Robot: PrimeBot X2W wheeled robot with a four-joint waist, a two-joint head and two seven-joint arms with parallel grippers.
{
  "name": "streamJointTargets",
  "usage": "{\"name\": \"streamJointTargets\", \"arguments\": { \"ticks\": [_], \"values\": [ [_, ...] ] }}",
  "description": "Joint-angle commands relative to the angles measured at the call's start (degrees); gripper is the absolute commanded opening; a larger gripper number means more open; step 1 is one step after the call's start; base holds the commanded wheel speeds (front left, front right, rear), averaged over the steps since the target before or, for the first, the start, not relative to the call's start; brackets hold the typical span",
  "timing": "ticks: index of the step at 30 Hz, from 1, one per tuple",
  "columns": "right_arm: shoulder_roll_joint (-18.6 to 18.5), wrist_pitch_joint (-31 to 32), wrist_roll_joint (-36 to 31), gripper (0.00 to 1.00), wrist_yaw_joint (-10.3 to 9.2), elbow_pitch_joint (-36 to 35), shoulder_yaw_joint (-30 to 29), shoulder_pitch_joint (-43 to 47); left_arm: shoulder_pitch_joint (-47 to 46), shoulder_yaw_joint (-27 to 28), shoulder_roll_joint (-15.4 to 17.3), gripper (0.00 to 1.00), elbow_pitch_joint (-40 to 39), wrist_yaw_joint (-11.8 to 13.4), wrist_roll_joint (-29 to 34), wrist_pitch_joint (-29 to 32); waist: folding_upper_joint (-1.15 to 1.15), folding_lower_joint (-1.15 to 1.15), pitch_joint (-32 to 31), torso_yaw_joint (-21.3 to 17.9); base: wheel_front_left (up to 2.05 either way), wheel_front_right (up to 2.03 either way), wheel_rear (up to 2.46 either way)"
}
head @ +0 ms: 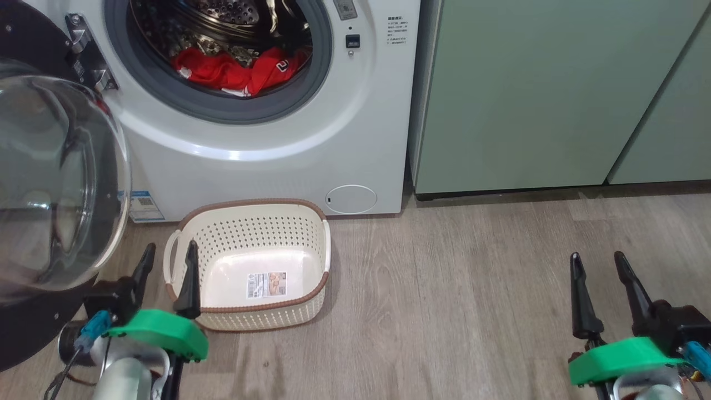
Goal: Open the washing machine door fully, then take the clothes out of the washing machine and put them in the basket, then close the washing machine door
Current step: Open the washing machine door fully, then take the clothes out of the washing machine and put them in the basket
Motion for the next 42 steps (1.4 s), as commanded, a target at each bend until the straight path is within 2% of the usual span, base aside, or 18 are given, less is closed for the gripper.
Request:
{"name": "streamJointTargets", "arguments": {
  "ticks": [1, 14, 23, 37, 42],
  "values": [
    [-0.3, -0.5, -0.3, 1.0, -0.04, -2.1, 1.1, -1.0, -1.8, 2.1, 1.0, 1.0, -1.9, -0.3, 0.5, -0.4, 0.0, 0.0, -0.1, 0.0, 0.0, 0.0, 0.0],
    [-0.4, -0.5, -0.1, 1.0, -0.04, -2.0, 0.4, -0.6, -2.1, 3.2, 0.5, 1.0, -1.8, -0.3, 2.4, -0.4, 0.0, 0.0, -0.4, 0.0, 0.0, 0.0, 0.0],
    [-0.4, -0.5, -0.1, 1.0, -0.04, -1.8, 0.0, -0.7, -2.4, 1.6, 0.5, 1.0, -1.3, -0.3, 1.9, -0.4, 0.0, 0.0, -0.2, 0.0, 0.22, -0.22, 0.0],
    [-0.1, -0.5, -0.2, 1.0, -0.04, -1.7, -0.1, -0.9, -3.1, -0.1, 1.5, 1.0, -0.3, -0.4, 0.3, -0.4, 0.0, 0.0, 0.3, 0.3, 1.72, -1.72, 0.0],
    [0.0, -0.5, -0.1, 1.0, -0.04, -1.8, 0.1, -1.2, -3.5, 1.2, 1.3, 1.0, -0.6, -0.3, 1.6, -0.4, 0.0, 0.0, 0.6, 0.5, 1.95, -1.95, 0.0]
  ]
}}
